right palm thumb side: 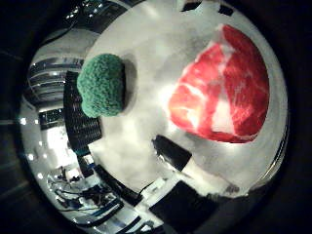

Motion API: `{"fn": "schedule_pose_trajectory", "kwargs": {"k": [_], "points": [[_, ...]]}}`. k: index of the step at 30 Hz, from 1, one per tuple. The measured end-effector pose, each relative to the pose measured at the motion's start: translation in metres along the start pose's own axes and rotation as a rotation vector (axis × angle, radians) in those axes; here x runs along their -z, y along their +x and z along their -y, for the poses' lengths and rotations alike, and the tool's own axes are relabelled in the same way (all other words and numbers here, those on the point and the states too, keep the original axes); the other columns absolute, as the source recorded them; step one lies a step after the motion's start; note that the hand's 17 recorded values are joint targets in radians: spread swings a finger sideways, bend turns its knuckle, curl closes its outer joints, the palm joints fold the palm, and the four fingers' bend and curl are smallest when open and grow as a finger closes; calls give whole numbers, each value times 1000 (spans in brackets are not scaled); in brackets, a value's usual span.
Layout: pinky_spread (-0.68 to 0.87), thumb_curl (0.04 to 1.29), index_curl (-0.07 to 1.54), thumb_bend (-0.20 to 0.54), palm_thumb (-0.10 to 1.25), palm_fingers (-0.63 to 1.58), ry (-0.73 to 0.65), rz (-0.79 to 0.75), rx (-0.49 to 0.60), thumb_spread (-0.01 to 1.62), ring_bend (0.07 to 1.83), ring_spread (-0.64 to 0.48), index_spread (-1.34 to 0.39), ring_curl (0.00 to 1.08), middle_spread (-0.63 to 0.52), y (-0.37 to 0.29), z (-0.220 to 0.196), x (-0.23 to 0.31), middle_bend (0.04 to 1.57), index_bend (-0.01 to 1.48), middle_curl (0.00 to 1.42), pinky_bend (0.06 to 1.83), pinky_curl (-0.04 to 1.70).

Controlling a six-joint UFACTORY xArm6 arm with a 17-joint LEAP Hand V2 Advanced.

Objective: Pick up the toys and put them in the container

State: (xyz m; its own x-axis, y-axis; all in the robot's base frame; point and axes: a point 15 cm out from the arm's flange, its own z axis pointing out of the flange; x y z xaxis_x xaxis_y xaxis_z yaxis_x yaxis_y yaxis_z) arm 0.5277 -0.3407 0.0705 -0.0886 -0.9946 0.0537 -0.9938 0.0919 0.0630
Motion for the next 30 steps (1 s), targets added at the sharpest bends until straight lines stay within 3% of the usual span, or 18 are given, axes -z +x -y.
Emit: {"fn": "schedule_pose_trajectory", "kwargs": {"k": [1,4,5,6,8,11,15,24,30], "points": [[331,295,281,-24,512,463,-10,-2,2,1043,439,13,-381,253,-34,1,-3,-2,276,185,341,458,284],[197,297,263,-19,525,933,-34,8,-6,1044,691,-84,-384,293,-79,6,-12,-5,353,163,356,514,273],[35,305,263,-12,554,1174,-38,10,-8,1047,791,-132,-386,315,-102,7,-14,-6,413,165,376,622,280],[0,306,275,-14,556,1166,-39,11,-14,1047,814,-143,-387,335,-108,11,-17,-6,420,176,383,644,294],[-275,317,358,-12,603,1365,-31,6,-19,1050,931,-176,-399,414,-142,21,-20,2,601,304,458,781,362],[-374,327,429,-14,634,1428,-16,-5,-7,1049,979,-182,-386,437,-145,27,-20,14,738,465,504,838,389],[-326,357,588,-10,710,1474,5,-22,8,1037,1133,-165,-285,495,-110,33,-20,36,957,862,576,1046,492],[-219,448,667,-11,895,1268,-37,1,-7,1014,1362,-151,-198,565,-89,25,-54,104,1218,1119,625,1256,684],[-203,479,664,-11,940,1246,-4,4,-2,1003,1389,-149,-185,564,-86,-3,-76,196,1251,1146,615,1252,732]]}}
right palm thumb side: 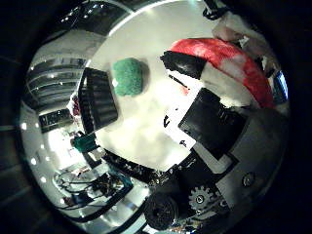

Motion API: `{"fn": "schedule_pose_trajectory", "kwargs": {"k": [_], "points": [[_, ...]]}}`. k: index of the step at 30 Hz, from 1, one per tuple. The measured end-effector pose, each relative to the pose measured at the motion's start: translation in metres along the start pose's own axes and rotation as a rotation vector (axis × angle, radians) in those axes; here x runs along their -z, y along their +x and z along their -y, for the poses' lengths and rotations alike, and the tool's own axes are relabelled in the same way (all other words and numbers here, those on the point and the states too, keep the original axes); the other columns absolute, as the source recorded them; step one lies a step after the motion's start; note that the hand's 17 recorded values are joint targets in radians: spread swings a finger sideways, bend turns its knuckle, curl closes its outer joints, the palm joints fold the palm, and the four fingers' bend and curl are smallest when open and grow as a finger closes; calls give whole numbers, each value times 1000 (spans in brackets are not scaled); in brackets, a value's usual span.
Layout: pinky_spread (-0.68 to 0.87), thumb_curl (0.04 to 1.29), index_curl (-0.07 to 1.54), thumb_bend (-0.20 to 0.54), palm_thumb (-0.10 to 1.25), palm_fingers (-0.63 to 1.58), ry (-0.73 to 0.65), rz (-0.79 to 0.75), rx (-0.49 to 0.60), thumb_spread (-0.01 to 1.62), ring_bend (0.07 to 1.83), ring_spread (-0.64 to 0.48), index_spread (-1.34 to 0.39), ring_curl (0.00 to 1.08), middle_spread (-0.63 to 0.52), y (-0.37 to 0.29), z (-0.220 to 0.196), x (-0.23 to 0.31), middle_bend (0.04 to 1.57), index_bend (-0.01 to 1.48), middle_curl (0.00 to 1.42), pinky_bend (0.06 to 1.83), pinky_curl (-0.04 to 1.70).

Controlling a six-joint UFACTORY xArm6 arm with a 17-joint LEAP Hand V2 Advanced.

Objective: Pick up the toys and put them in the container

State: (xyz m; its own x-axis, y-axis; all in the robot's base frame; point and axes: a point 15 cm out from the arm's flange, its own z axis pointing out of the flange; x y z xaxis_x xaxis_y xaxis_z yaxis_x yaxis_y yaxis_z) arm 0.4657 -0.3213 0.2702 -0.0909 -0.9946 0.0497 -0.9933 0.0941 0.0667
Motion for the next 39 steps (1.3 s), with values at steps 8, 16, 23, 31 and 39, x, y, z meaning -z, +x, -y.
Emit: {"fn": "schedule_pose_trajectory", "kwargs": {"k": [8,16,23,31,39], "points": [[-193,530,652,-16,972,1233,77,56,131,990,1411,-145,-175,556,-84,-109,-13,103,1283,1169,596,1217,813],[-184,553,643,-18,970,1230,126,112,261,988,1420,-146,-173,552,-83,-254,1,137,1295,1178,584,1188,869],[-186,572,637,-18,967,1225,168,179,363,988,1432,-146,-172,545,-82,-395,4,146,1307,1188,572,1144,951],[-316,560,573,-49,823,1029,199,215,456,943,1372,-171,-231,503,-103,-512,-9,127,1174,898,519,1048,866],[-25,456,464,-34,684,-24,72,183,536,1094,847,-32,-460,316,-82,-545,-53,104,647,638,348,795,718]]}}
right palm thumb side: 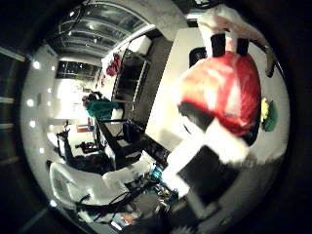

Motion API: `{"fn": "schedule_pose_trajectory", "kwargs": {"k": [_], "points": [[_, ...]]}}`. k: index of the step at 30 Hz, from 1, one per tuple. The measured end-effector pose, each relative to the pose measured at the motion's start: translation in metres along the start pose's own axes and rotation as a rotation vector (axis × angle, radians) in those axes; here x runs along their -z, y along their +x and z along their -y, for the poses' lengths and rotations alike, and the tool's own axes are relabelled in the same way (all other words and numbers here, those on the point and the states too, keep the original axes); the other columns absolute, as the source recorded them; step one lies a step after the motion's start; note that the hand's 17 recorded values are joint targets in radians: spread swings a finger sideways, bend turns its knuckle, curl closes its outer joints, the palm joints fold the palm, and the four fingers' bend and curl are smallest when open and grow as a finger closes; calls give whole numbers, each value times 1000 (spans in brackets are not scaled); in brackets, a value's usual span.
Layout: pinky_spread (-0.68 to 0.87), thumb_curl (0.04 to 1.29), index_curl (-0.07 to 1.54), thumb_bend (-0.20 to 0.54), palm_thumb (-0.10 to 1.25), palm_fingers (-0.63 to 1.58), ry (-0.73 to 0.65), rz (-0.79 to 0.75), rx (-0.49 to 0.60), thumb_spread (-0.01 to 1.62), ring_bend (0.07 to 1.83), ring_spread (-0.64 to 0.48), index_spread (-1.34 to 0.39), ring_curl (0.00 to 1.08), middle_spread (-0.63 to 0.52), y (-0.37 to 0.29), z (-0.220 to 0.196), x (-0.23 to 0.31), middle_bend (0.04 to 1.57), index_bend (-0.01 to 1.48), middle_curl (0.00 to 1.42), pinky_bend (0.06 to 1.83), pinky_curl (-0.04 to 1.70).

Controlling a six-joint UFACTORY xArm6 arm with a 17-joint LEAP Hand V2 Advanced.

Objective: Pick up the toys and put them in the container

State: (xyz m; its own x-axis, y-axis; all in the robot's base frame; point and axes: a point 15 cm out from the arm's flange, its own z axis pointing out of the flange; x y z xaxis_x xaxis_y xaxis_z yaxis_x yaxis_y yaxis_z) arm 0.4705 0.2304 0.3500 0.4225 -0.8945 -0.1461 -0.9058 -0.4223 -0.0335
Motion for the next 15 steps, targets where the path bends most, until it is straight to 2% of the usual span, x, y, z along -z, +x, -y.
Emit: {"fn": "schedule_pose_trajectory", "kwargs": {"k": [1,5,9,15], "points": [[117,434,427,-32,661,-84,-8,0,1,1105,711,33,-470,259,-53,0,-1,-2,583,584,326,713,647],[360,392,365,-25,640,-42,-20,0,2,1112,531,134,-502,201,-22,8,-5,-2,399,438,282,583,519],[415,371,348,-22,645,-2,-47,1,-3,1106,463,156,-511,189,-15,22,-17,0,335,377,279,521,463],[434,348,336,-21,651,76,-94,4,-54,1102,379,164,-492,180,-7,65,-61,-4,287,304,288,438,395]]}}
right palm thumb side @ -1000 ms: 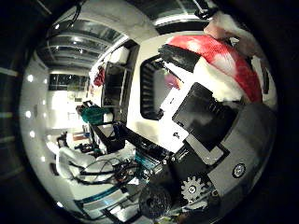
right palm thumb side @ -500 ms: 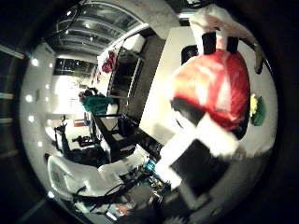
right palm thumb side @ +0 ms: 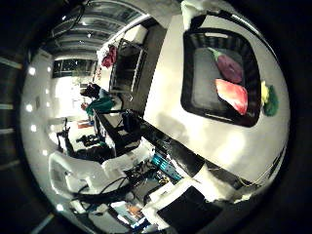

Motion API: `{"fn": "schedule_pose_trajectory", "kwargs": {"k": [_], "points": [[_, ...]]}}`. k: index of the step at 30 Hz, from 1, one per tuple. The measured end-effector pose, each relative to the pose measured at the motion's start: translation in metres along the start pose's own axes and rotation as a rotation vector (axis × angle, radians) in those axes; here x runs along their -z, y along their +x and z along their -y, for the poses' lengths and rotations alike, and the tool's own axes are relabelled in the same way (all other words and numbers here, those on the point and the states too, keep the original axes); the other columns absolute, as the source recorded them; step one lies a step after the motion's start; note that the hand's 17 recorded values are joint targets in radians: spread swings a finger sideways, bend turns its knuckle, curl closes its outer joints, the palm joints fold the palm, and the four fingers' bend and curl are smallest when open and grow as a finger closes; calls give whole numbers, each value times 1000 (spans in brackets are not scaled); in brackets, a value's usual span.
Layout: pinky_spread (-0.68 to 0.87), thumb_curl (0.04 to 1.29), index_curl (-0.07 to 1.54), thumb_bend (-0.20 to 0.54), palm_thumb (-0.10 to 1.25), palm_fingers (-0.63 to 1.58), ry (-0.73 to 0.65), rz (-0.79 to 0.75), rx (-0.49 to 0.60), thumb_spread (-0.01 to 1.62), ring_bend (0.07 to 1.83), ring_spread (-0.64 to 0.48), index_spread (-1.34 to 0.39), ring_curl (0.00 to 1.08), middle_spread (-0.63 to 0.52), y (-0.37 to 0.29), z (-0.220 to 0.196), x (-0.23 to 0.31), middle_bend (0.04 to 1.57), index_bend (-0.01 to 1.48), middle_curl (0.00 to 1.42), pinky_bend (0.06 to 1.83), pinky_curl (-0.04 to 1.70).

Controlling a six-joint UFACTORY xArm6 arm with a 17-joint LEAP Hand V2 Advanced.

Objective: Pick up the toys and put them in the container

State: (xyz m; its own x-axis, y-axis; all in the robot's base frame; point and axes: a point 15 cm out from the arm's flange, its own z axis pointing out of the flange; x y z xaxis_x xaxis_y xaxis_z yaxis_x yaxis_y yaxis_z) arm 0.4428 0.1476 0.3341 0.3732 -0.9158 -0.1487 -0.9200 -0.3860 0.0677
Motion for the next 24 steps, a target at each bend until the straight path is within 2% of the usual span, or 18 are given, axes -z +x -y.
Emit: {"fn": "schedule_pose_trajectory", "kwargs": {"k": [3,7,10,18,24], "points": [[423,340,333,-18,661,269,-16,-22,-61,1106,430,115,-477,192,-37,44,-24,-13,330,275,303,340,347],[412,337,339,-17,687,297,1,-38,-147,1108,422,72,-455,201,-55,93,-35,-19,314,214,305,312,332],[407,338,335,-16,709,300,15,-26,-252,1112,396,61,-428,196,-56,139,-49,-30,297,175,304,307,323],[398,342,317,-21,724,320,161,-50,-501,1114,370,70,-407,194,-43,262,-81,-29,276,173,309,305,305],[388,319,310,-23,671,337,131,-20,-536,1108,370,66,-417,197,-49,287,-78,-57,264,162,314,291,295]]}}
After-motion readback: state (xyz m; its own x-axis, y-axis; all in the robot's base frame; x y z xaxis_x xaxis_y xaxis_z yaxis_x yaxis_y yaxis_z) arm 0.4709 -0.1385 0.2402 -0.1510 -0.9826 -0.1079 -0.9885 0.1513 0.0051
